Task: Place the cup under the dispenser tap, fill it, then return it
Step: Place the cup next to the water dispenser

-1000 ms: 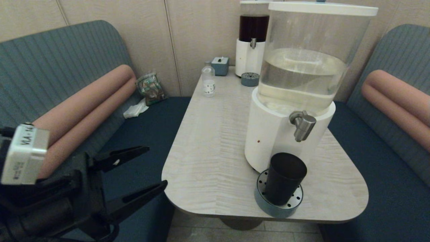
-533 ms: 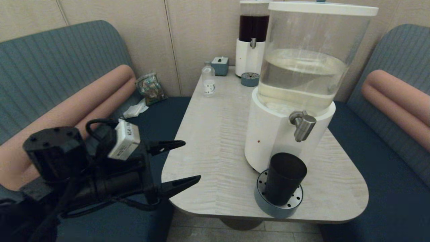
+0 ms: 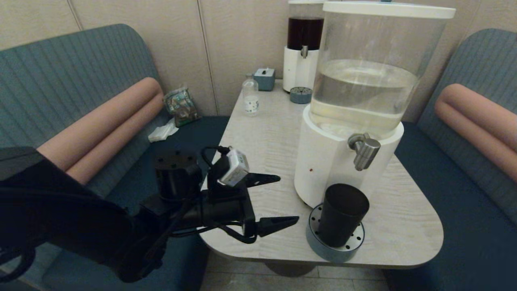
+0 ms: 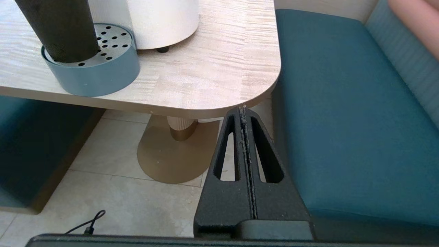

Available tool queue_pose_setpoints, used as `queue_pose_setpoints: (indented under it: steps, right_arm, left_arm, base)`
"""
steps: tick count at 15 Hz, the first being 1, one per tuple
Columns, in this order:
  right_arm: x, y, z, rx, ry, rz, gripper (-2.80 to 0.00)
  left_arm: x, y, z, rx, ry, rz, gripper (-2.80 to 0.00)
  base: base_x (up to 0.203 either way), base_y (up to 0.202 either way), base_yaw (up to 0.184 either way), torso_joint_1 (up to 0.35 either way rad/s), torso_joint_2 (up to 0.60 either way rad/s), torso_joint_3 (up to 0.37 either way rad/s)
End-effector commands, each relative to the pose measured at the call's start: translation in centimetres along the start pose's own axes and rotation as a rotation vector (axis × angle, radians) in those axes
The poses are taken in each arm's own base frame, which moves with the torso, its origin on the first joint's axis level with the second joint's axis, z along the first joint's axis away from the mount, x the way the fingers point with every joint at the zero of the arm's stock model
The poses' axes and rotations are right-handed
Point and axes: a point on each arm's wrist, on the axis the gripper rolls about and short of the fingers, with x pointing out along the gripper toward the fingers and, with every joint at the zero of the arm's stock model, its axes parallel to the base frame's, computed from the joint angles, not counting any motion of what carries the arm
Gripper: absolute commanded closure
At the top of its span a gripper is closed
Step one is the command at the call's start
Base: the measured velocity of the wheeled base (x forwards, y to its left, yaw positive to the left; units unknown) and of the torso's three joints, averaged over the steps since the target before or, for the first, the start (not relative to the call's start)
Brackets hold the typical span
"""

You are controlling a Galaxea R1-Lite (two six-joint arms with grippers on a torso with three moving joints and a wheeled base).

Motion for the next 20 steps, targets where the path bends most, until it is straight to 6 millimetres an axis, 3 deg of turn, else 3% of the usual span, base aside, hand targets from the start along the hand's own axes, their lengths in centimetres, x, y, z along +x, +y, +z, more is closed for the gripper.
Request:
queue_pose_setpoints:
  steps: [1, 8, 20]
  right_arm:
    - [0.0, 0.0, 0.0, 0.000, 0.003, 0.000, 0.00]
    - [0.0, 0.0, 0.0, 0.000, 0.002, 0.000, 0.00]
    - [0.0, 0.0, 0.0, 0.000, 0.001, 0.000, 0.00]
  left_arm:
    - [1.8, -0.2, -1.1, -0.015, 0.010, -0.028, -2.80]
    - [5.9, -1.6, -1.7, -0.030, -0.003, -0.079, -2.80]
    - [9.3, -2.1, -2.6, -0.031, -0.023, -0.108, -2.80]
  base:
    - [0.000, 0.000, 0.000, 0.000, 0.00, 0.000]
    - [0.000, 0.000, 0.000, 0.000, 0.00, 0.000]
    - [0.000, 0.000, 0.000, 0.000, 0.00, 0.000]
